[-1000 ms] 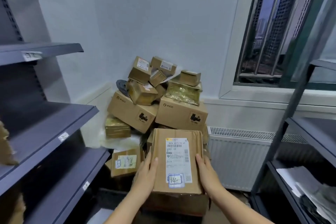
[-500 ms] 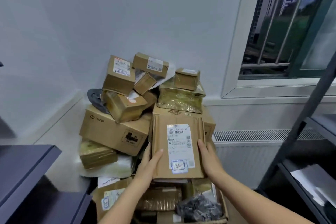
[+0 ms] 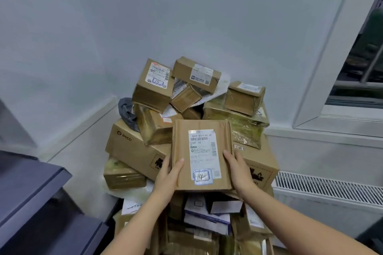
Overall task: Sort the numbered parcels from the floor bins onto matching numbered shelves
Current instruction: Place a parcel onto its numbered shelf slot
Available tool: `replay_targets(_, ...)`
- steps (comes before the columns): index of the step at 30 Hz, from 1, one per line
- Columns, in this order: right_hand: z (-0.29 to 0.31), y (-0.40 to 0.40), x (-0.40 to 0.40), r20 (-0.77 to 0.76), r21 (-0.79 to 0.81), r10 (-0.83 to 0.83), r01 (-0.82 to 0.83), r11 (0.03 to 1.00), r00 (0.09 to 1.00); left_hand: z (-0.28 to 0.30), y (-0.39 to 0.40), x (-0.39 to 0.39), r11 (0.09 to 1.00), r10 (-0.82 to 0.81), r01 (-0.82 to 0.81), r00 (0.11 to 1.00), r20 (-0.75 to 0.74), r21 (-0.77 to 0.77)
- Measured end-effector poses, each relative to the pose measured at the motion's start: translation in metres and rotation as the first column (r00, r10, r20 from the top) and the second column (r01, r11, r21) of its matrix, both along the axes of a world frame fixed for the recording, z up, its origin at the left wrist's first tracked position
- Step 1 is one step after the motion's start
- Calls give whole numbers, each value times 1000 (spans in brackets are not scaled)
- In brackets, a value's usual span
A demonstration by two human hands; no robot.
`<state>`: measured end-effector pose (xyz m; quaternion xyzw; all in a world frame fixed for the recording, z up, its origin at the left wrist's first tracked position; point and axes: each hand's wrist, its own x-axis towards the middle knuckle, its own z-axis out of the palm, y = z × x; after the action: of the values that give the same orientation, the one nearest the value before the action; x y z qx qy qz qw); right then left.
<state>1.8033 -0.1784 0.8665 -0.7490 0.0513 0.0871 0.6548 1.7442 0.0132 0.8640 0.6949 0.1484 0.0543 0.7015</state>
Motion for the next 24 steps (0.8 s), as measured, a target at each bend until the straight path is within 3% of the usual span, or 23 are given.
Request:
replay_targets(15,-3,2,59,87,171,205,-218,961,975,-13,-16,27,967,248,-244,967,-51,67)
replay_targets(20,0,13,53,189,140,247,-275,951,950,-13,-11,15,953,305,-303,949,-83,28)
replay_targets(24,-9,29,49,191,98,384,-407,908,903,-13,-5,-13,923,385,-382,917,-107,47)
